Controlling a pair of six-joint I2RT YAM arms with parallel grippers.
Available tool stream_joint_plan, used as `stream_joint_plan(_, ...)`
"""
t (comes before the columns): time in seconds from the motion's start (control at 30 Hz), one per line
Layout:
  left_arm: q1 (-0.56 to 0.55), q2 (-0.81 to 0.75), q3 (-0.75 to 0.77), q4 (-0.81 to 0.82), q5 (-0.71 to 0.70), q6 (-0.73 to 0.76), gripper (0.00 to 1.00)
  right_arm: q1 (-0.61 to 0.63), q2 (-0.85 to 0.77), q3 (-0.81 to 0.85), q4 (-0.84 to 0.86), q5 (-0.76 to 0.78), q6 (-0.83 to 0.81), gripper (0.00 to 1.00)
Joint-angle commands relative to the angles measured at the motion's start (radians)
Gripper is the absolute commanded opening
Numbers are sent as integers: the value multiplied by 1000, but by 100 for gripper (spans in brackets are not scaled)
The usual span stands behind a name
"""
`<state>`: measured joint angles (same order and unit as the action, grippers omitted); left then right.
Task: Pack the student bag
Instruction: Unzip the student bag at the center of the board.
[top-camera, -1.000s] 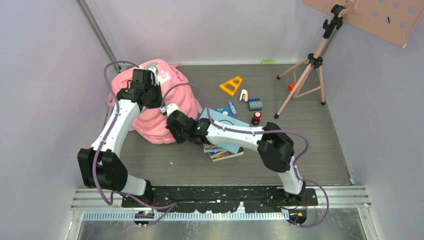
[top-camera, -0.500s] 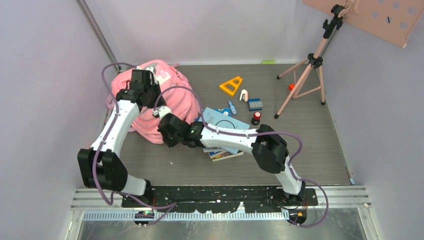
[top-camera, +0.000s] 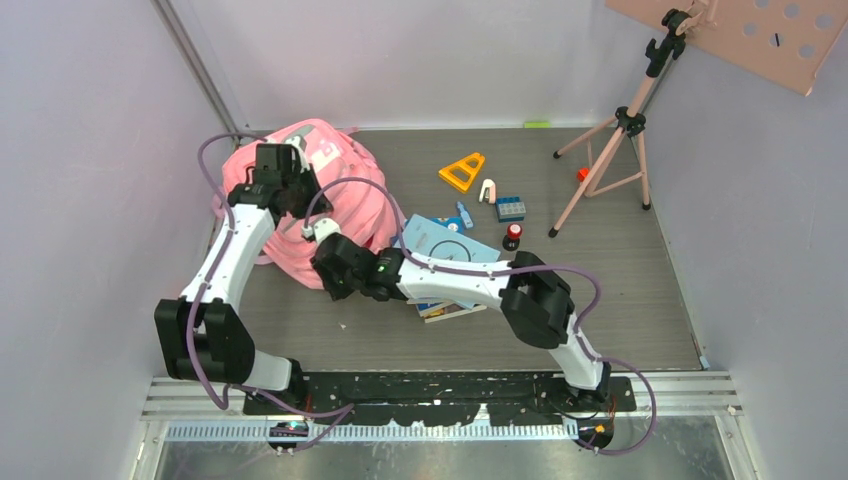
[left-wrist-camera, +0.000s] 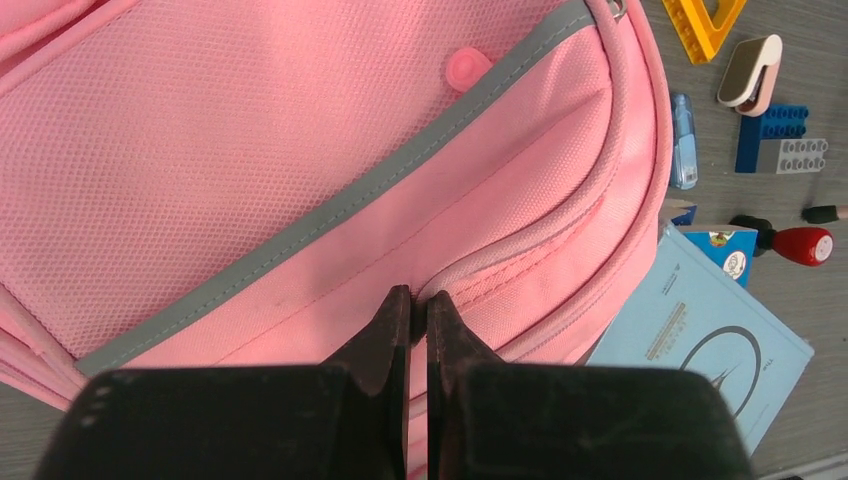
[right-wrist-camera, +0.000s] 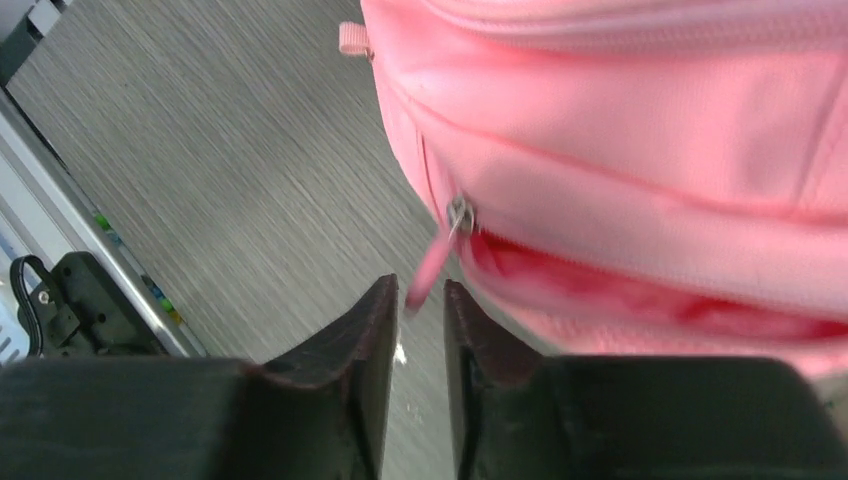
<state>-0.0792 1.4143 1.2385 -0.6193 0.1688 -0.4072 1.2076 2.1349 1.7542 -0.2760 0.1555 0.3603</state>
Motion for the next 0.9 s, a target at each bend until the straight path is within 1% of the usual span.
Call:
stream_joint_plan(0.0, 12, -35, 23, 111, 103, 49, 0, 23, -193, -41, -59, 125, -12, 39)
stream_joint_plan(0.03, 13, -30, 23, 97, 108, 75, 0, 18, -209, -51, -72, 142, -9, 43)
stream_joint_plan(0.1, 9, -29, 21, 61, 100, 126, 0, -10, -276, -84, -104, 184, -1, 55)
stream_joint_plan(0.17, -9, -31, 17, 33, 65, 176, 0, -43, -324, -121, -131, 210, 12, 62)
stream_joint_plan(0.2, -24, -33, 16, 17, 39, 199, 0, -56, -338, -141, -149, 219, 17, 63)
stream_joint_plan(0.23, -46, -33, 16, 3, 0, 222, 4, -84, -368, -152, -158, 221, 27, 67)
stream_joint_plan(0.33, -136, -39, 13, -40, -119, 290, 28, -149, -425, -203, -187, 219, 57, 73)
stream_joint_plan(0.43, -226, -66, -19, -41, -255, 341, 54, -225, -497, -270, -190, 216, 62, 78)
stream_joint_plan(0.47, -250, -80, -34, -34, -284, 349, 59, -237, -510, -284, -190, 220, 64, 79)
stream_joint_plan(0.53, -287, -111, -78, -16, -301, 358, 68, -271, -545, -320, -190, 225, 67, 81)
stream_joint_plan(0.63, -338, -147, -138, 1, -347, 383, 77, -307, -598, -377, -183, 223, 75, 82)
stream_joint_plan(0.73, -380, -128, -159, -36, -439, 394, 82, -326, -641, -419, -162, 210, 90, 84)
stream_joint_plan(0.87, -419, -87, -153, -63, -463, 396, 87, -330, -671, -461, -136, 183, 107, 85)
